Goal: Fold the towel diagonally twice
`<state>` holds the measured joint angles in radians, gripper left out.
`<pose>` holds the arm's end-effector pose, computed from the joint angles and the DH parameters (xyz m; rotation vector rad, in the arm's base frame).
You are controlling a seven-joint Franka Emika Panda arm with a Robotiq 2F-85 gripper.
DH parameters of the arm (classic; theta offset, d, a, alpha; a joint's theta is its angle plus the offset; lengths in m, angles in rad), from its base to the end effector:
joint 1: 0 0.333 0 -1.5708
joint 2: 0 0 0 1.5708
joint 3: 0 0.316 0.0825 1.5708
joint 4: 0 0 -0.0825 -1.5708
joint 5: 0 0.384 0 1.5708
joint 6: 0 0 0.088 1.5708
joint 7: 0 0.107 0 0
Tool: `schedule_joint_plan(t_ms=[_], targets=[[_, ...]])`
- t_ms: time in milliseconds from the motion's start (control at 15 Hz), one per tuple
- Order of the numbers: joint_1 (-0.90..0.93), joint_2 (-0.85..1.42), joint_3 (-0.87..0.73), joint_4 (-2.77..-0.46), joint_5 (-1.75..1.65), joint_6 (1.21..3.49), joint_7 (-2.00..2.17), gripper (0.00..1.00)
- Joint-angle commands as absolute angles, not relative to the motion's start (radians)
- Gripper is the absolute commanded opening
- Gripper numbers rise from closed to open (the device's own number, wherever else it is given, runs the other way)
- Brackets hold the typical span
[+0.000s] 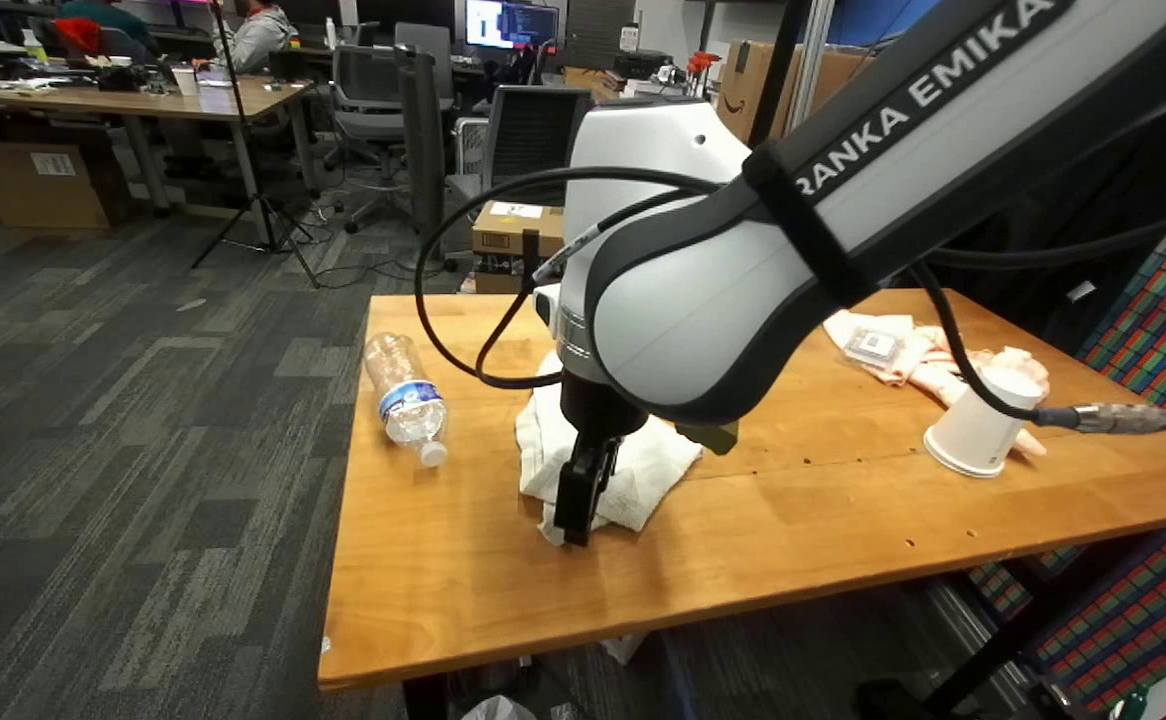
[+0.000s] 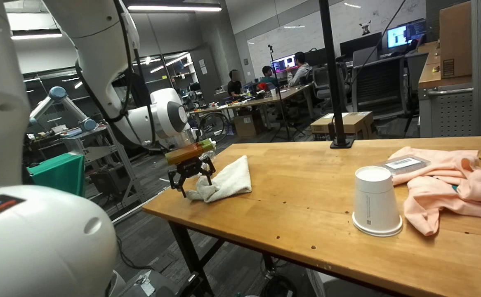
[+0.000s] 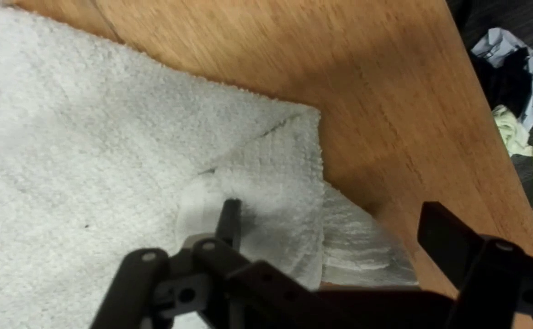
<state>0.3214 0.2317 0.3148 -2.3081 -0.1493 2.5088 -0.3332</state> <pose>0.4195 0.3137 0.2481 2.6762 1.6104 -0.0204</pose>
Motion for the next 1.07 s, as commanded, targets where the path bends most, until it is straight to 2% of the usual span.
schedule_joint_plan(t_ms=[0, 1000], targets=[[0.296, 0.230, 0.340, -2.320, -0.098, 2.525, -0.376, 1.00], [0.321, 0.154, 0.373, -2.380, -0.105, 2.528, -0.338, 1.00]])
